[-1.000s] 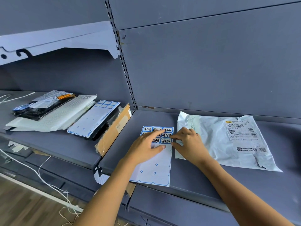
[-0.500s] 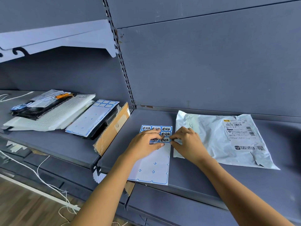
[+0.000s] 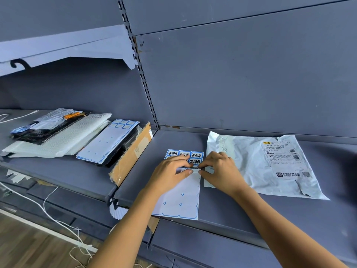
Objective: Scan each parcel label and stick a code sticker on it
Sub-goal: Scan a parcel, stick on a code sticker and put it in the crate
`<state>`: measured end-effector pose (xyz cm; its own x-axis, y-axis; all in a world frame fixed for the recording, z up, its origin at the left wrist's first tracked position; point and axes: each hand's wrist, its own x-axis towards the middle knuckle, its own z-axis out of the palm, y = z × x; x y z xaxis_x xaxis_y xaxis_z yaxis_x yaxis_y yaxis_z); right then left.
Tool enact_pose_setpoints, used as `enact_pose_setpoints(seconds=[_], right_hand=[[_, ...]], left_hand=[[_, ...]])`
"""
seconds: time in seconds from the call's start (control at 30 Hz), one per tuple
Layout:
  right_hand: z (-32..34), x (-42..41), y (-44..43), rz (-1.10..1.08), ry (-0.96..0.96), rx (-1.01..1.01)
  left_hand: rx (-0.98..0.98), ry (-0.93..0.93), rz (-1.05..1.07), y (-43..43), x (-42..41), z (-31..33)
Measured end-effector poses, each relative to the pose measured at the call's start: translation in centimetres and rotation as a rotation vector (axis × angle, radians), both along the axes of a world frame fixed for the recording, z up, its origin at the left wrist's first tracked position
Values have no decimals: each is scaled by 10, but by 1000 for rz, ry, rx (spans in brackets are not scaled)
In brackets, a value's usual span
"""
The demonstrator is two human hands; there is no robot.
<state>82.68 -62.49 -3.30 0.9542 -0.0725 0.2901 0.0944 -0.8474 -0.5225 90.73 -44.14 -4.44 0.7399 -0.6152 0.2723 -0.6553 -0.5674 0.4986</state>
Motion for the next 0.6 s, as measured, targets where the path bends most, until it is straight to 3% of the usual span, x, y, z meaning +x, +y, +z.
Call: enact_pose_setpoints(seconds=[0.33, 0.6], right_hand=[[1, 4, 0, -8, -1, 45], [11, 11, -5, 53, 76, -78]], left_hand=[[-50, 84, 38, -2, 0, 0], [-105, 117, 51, -3, 2, -1]])
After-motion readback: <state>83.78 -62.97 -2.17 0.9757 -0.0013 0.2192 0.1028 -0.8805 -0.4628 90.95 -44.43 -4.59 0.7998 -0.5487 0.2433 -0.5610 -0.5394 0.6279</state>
